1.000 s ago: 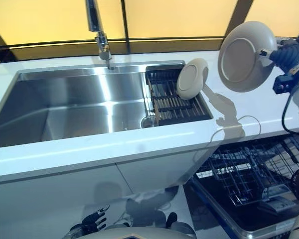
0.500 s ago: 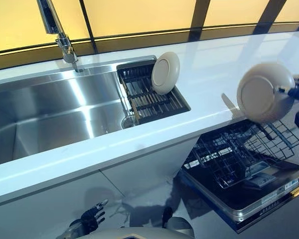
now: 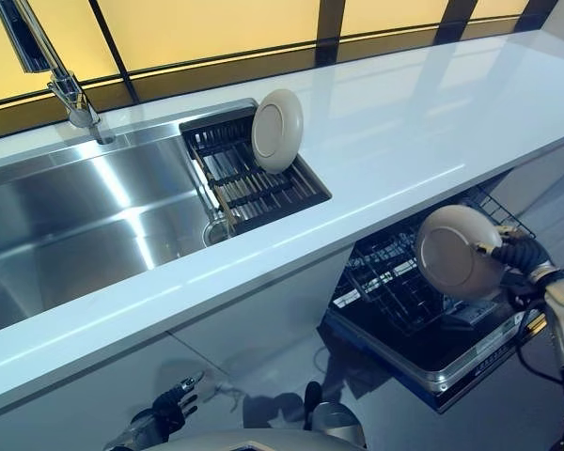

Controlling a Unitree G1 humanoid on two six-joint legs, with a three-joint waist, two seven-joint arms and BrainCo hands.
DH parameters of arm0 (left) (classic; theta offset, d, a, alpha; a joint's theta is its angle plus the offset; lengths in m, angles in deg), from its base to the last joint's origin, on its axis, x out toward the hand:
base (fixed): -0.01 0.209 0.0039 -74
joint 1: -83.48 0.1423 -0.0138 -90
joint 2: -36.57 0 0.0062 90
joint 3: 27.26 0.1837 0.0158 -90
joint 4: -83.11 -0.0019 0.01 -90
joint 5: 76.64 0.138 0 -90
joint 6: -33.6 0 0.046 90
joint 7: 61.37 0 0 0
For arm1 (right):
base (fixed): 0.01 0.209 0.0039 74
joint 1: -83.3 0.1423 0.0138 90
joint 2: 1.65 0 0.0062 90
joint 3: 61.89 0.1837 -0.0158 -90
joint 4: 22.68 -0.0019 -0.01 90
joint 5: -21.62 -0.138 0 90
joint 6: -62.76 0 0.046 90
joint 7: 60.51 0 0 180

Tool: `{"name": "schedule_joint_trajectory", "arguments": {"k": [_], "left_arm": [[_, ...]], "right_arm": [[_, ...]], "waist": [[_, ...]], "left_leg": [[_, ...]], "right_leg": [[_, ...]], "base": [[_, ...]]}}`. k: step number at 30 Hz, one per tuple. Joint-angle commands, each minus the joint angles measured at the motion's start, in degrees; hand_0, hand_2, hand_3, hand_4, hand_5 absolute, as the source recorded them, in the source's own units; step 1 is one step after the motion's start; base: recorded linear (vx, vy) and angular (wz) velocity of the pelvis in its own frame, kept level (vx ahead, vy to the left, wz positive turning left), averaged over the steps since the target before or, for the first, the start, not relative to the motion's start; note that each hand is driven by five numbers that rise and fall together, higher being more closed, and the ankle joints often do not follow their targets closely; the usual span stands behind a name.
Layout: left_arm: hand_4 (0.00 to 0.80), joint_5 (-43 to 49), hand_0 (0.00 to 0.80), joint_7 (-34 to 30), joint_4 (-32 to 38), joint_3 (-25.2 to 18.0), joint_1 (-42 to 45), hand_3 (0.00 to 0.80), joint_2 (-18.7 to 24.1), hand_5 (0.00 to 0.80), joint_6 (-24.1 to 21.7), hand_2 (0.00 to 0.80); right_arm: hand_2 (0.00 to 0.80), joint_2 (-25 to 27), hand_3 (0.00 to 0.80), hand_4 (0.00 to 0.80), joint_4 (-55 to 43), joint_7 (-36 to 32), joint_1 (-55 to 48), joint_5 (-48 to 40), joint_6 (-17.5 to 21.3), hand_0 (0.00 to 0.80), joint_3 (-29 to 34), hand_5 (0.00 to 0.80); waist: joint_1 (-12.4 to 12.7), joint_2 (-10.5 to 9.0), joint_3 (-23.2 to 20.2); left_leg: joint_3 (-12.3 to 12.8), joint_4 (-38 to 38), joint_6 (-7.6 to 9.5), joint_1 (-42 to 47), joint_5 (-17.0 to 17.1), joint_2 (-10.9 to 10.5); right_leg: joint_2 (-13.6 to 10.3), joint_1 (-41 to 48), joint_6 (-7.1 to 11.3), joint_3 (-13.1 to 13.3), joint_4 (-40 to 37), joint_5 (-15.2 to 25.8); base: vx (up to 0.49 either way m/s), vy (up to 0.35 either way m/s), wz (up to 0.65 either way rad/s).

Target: Take plates into dishwasher

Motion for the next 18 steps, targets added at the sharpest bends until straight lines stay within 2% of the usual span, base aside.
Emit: {"name": "schedule_joint_trajectory", "arguments": {"k": [1,9,18], "left_arm": [[0.0,-0.85,0.0,0.6,-2.1,-1.09,-2.15,0.0,0.31,0.0,-1.76,0.0],[0.0,0.31,0.0,0.76,-0.55,-1.52,-1.6,0.0,0.44,0.0,-0.83,0.0],[0.0,0.46,0.0,-0.19,1.58,-0.78,-0.74,0.0,0.5,0.0,-0.57,0.0]], "right_arm": [[0.8,-1.24,0.8,0.8,-1.65,1.2,3.75,2.72,5.24,0.8,0.75,0.8],[0.8,-4.61,0.8,0.8,0.24,3.37,3.2,7.49,7.19,0.8,-1.61,0.8],[0.8,-6.31,0.8,0.8,5.91,9.74,6.46,11.81,8.52,0.8,-5.88,0.8]], "waist": [[0.08,-0.86,-0.11],[1.1,-0.08,-0.05],[3.19,0.52,-0.04]], "left_leg": [[-1.78,2.18,3.25,-0.76,-4.13,-1.43],[-2.31,1.98,3.16,-0.93,-3.97,-1.67],[-3.45,1.94,3.04,-1.09,-3.94,-1.85]], "right_leg": [[-2.46,3.32,6.51,-0.48,3.15,-6.44],[-2.83,3.29,6.69,-1.46,3.04,-6.28],[-3.17,3.73,6.72,-2.75,2.94,-6.4]], "base": [[0.0,0.0,0.0],[0.0,0.0,0.0],[0.001,-0.002,0.0]]}}
